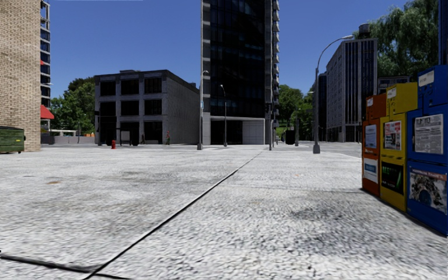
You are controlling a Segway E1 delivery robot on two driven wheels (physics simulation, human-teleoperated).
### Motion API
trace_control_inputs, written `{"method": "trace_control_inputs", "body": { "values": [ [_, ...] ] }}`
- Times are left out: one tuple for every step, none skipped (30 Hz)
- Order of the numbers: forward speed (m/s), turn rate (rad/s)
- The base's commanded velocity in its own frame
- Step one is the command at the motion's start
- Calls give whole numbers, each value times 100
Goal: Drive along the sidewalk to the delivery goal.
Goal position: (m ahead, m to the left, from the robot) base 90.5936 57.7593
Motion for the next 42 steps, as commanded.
{"method": "trace_control_inputs", "body": {
  "values": [
    [190,0],
    [190,0],
    [190,0],
    [190,0],
    [190,0],
    [190,0],
    [190,0],
    [191,0],
    [191,0],
    [191,0],
    [191,0],
    [191,0],
    [191,0],
    [191,0],
    [191,0],
    [191,0],
    [191,0],
    [191,0],
    [191,0],
    [191,0],
    [191,0],
    [191,0],
    [191,0],
    [191,0],
    [191,0],
    [191,0],
    [191,0],
    [191,0],
    [191,0],
    [191,0],
    [191,0],
    [191,0],
    [191,0],
    [191,0],
    [191,0],
    [191,0],
    [191,0],
    [191,0],
    [191,0],
    [191,0],
    [191,0],
    [191,0]
  ]
}}
